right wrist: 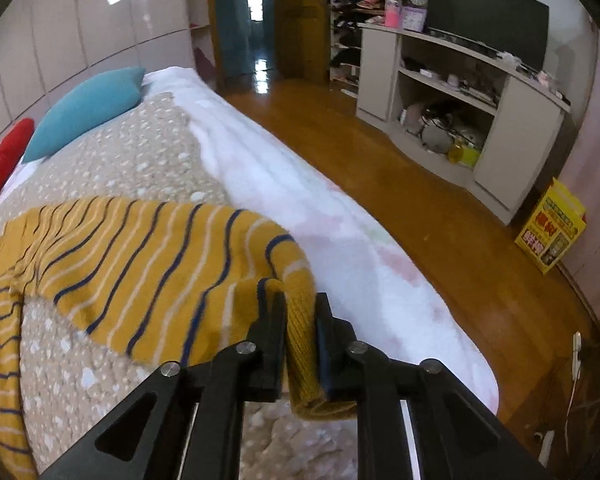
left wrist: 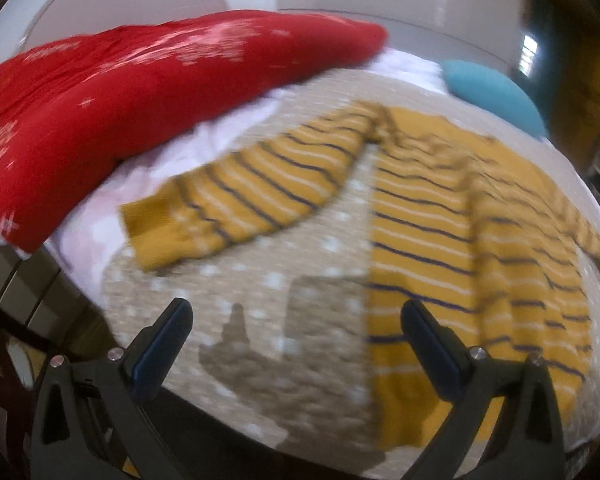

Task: Fold small clothes
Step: 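Grasp the sweater sleeve cuff with the right gripper, then carry the held sleeve across the sweater body and release it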

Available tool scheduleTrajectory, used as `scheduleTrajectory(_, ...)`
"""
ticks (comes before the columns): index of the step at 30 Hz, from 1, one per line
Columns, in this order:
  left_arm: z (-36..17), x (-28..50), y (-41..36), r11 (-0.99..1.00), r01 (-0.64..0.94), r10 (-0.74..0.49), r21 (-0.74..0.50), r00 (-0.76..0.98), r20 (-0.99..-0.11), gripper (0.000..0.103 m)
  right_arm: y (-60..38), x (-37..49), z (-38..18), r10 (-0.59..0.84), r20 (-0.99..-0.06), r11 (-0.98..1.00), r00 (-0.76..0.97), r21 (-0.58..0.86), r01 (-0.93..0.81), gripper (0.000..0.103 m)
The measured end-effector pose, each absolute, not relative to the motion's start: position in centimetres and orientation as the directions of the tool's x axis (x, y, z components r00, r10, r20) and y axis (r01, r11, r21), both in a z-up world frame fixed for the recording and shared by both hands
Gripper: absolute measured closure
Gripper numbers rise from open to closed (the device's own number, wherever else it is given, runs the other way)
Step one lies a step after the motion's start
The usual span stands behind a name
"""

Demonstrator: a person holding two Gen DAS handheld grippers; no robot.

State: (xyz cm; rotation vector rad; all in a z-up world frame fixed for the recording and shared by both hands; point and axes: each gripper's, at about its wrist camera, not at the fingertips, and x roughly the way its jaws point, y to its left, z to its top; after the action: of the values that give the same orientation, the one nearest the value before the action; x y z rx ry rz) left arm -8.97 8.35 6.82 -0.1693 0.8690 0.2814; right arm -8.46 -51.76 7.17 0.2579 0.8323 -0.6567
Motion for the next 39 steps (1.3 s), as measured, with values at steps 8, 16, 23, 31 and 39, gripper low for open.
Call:
scheduleTrajectory(8, 6.2, -10.1, 13.2, 0.912, -0.406, 0.212, -0.064, 0.598, -0.773, 0.0, -50.2, -11.8, 7.3, -0.386, -0.733, 0.8, 0.56, 0.036, 0.599, 0.052)
scheduleTrajectory(16, 5.7, -9.5, 10.6, 0.94, -0.335, 0.156, -0.068, 0.597, -0.787, 0.0, -50.2, -15.0, 5.5, -0.084, -0.691, 0.714, 0.717, 0.46, 0.528, 0.052)
scheduleTrajectory(23, 5.7, -8.7, 7.3, 0.968, -0.242, 0.094, -0.07, 0.604, -0.791, 0.0, -49.7, -14.4, 4.2, -0.128, -0.717, 0.712, 0.685, 0.414, 0.567, 0.049)
scheduleTrajectory(31, 5.1, -7.9, 4.6, 0.98, -0.196, 0.085, -0.037, 0.577, -0.812, 0.0, -54.4, -11.4, 3.4, -0.17, -0.717, 0.654, 0.676, 0.431, 0.621, 0.049)
scheduleTrajectory(39, 5.1, -7.6, 3.1, 0.988, -0.154, 0.09, 0.0, 0.575, -0.813, 0.0, -56.3, -9.0, 4.2, -0.188, -0.73, 0.635, 0.657, 0.42, 0.648, 0.084)
